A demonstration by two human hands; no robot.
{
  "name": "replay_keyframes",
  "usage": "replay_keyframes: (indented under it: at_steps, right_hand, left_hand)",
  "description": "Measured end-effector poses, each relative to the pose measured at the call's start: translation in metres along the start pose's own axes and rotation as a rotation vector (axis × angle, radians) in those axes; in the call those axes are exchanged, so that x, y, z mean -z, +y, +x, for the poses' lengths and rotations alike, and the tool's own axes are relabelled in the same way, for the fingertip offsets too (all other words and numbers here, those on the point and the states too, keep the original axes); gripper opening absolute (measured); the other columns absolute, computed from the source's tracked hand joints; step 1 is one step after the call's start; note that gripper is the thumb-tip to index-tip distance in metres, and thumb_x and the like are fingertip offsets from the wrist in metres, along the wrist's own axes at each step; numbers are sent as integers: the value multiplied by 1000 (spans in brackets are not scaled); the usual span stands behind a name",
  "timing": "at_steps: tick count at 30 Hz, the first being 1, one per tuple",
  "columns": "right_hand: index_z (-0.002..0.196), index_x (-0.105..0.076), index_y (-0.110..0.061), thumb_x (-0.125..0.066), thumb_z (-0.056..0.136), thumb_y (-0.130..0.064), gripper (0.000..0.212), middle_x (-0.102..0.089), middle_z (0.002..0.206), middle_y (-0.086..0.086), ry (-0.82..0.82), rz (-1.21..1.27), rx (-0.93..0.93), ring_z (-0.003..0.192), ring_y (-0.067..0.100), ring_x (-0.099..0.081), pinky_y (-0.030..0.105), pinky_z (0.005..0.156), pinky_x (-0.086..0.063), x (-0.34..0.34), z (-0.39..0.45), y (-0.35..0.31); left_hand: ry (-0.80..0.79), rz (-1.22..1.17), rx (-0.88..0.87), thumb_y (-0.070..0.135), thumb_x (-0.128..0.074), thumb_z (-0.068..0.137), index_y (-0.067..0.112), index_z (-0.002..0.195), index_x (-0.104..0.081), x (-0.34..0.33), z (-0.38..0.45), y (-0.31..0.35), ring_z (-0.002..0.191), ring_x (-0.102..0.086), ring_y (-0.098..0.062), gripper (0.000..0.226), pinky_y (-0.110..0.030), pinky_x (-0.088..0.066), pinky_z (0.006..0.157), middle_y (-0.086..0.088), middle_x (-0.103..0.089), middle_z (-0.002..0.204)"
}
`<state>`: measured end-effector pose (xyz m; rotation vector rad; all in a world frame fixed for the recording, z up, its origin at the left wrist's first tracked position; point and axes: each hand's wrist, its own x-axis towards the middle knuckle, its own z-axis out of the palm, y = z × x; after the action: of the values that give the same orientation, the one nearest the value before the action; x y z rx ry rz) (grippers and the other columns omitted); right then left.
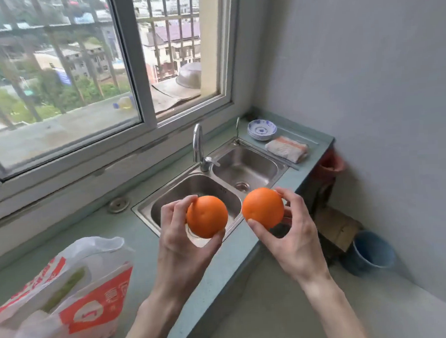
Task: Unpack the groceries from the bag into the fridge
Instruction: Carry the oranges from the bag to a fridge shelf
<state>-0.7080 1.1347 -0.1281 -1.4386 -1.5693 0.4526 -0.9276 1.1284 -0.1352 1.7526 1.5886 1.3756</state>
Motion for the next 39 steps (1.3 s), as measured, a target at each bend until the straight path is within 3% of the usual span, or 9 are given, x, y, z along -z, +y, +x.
replay_keyframes:
  at_steps: [3,6,9,11,15,23,31,34,39]
  right_hand:
    - [142,-48,-33,-83,77,-54,77,-53,136,-18,103,-19,-23,112,10,-63,29,92,-56,44,-9,22]
    - [141,-50,-39,-84,76,-56,75,-53,136,-25,197,-47,-73,104,7,-67,29,84,-59,92,-17,43]
    - [139,-52,-38,-86,76,-49,73,-56,136,-20,280,-40,-109,106,-2,-64,15,80,-55,145,-25,65]
    - [140,-52,-37,-87,77,-45,73,-57,138,-17,322,-22,-141,107,2,-65,9,77,-52,181,-30,80]
    - [141,-50,-38,-89,77,-41,75,-58,138,-15,383,5,-188,105,16,-70,11,73,-54,248,-43,113]
    - [144,-48,-38,-89,76,-40,79,-51,137,-27,537,-99,-225,105,6,-66,21,75,-59,389,-86,175]
    - [142,-48,-41,-82,74,-55,77,-55,138,-19,724,-208,-325,105,8,-66,23,75,-59,513,-142,214]
    - [140,-49,-43,-88,75,-46,75,-56,138,-17,811,-217,-385,101,11,-69,21,71,-59,553,-161,227]
    - [139,-46,-49,-89,77,-41,76,-60,135,-11,932,-271,-476,96,15,-72,16,72,-56,622,-189,249]
  left_hand:
    - [-64,-64,-59,30,-93,71,30,132,-55,-42,3,28,115,-58,-4,72,-17,-50,94,12,-49,123]
    - [-134,-109,-102,29,-92,71,29,130,-56,-87,0,62,114,-59,-6,70,-31,-55,94,12,-50,123]
    - [-198,-157,-138,37,-86,71,27,130,-57,-134,-5,99,115,-59,-8,67,-33,-55,96,10,-50,122]
    - [-251,-176,-176,37,-86,71,28,132,-56,-166,-9,122,116,-60,-11,68,-37,-55,97,10,-50,123]
    - [-325,-194,-225,31,-92,71,34,133,-55,-227,-20,169,112,-61,-3,72,-30,-56,93,16,-48,125]
    - [-445,-275,-327,36,-91,73,40,132,-53,-351,-62,271,112,-62,-11,71,-35,-56,90,17,-47,130]
    - [-653,-399,-406,40,-91,73,39,133,-53,-467,-121,364,110,-62,-6,71,-40,-58,90,20,-48,125]
    - [-731,-430,-486,38,-91,74,37,134,-53,-509,-136,399,110,-61,0,72,-34,-57,89,20,-48,126]
    - [-854,-523,-588,37,-90,74,31,135,-54,-584,-158,468,113,-59,-5,71,-30,-56,89,14,-50,126]
